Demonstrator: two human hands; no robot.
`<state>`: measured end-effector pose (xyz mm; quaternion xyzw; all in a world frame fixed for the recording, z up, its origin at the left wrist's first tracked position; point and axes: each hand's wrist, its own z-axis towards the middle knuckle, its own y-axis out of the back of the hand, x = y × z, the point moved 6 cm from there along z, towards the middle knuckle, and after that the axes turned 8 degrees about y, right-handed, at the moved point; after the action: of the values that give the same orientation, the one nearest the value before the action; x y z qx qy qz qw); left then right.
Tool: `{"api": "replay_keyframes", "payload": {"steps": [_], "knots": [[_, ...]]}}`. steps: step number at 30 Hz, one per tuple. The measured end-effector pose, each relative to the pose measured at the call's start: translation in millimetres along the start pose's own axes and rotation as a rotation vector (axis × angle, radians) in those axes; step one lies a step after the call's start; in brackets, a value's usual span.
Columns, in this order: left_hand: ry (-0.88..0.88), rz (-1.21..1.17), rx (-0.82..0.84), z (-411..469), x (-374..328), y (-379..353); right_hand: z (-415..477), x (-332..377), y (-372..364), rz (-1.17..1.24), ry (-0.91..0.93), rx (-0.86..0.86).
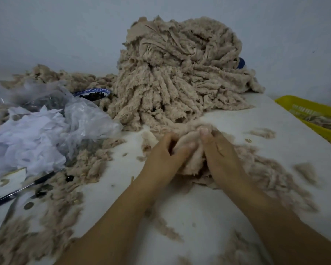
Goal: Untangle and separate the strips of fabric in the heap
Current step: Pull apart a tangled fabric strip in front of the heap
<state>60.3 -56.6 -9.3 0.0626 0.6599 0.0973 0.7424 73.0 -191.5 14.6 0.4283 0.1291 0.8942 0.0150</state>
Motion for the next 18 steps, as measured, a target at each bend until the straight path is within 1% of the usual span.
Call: {"api": "replay_keyframes", "payload": {"steps": [2, 4, 5, 7, 8, 10, 12, 15, 16, 18], "knots": [[0.100, -0.251, -0.037, 2.9, 4.0, 11.1, 2.4, 3.3, 5.8, -0.033, 0.059, -0.038], [0.208, -0.536, 0.032, 4.9, 9.2, 13.9, 4.3, -0.9, 11.2, -0.079, 0.027, -0.033], [0.243, -0.624, 0.087, 4.0, 9.2, 11.4, 4.5, -3.9, 9.5, -0.059, -0.006, 0.015], [0.256, -0.687, 0.192, 0.2, 5.5, 3.7, 1.5, -5.9, -2.9, -0.006, -0.033, 0.173], [0.243, -0.702, 0.229, -1.1, 3.5, 1.7, -0.3, -5.4, -10.1, -0.022, -0.023, 0.247], [0.268, -0.759, 0.213, -0.8, 1.9, 3.1, -3.0, -6.3, -18.9, -0.111, 0.022, 0.331], [0.307, -0.854, 0.146, 1.9, 4.2, 10.4, -1.8, -8.8, -16.6, -0.240, 0.070, 0.322], [0.345, -1.039, 0.059, 8.2, 11.7, 25.0, 4.8, -13.9, -0.1, -0.399, 0.053, 0.212], [0.321, -1.102, 0.049, 10.8, 14.2, 28.5, 6.8, -15.2, 4.5, -0.421, 0.035, 0.180], [0.300, -1.121, 0.025, 9.8, 14.2, 32.0, 8.2, -14.9, 8.1, -0.474, 0.031, 0.146]]}}
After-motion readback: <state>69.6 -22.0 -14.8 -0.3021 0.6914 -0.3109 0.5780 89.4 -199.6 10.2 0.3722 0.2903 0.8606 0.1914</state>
